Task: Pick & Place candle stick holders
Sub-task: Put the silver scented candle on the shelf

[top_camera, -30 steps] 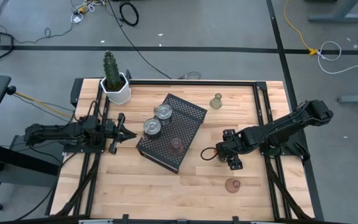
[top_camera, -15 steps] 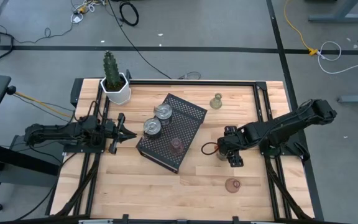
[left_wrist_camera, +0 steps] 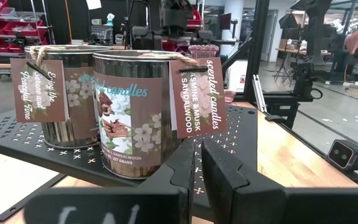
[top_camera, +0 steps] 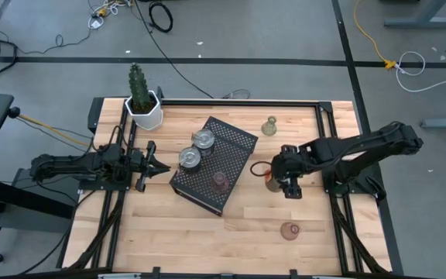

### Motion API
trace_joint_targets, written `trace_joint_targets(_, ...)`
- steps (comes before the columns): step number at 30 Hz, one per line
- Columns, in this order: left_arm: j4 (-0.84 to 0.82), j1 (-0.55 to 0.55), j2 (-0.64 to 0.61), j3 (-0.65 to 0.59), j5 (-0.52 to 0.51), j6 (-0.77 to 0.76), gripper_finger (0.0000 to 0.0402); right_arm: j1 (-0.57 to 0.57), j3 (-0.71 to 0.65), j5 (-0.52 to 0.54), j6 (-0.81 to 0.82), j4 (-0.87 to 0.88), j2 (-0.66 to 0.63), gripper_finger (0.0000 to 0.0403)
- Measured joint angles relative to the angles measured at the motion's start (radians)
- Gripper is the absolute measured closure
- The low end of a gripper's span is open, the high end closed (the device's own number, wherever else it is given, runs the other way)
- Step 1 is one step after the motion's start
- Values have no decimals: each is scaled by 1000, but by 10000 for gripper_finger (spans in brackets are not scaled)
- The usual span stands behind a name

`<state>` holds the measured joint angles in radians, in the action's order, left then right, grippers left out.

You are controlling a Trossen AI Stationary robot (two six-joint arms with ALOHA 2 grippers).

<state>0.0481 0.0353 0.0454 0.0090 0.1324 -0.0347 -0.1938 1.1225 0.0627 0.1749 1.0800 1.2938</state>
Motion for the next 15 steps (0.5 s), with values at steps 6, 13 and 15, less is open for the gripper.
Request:
trace_joint_targets(6,0,0,0,0,0,0,367,21,78,0,0,54,0,39)
trace_joint_targets(13,0,0,0,0,0,0,367,35,154,0,5,108,0,39)
trace_joint_targets(15,0,0,0,0,0,0,367,36,173,0,14,122,0,39)
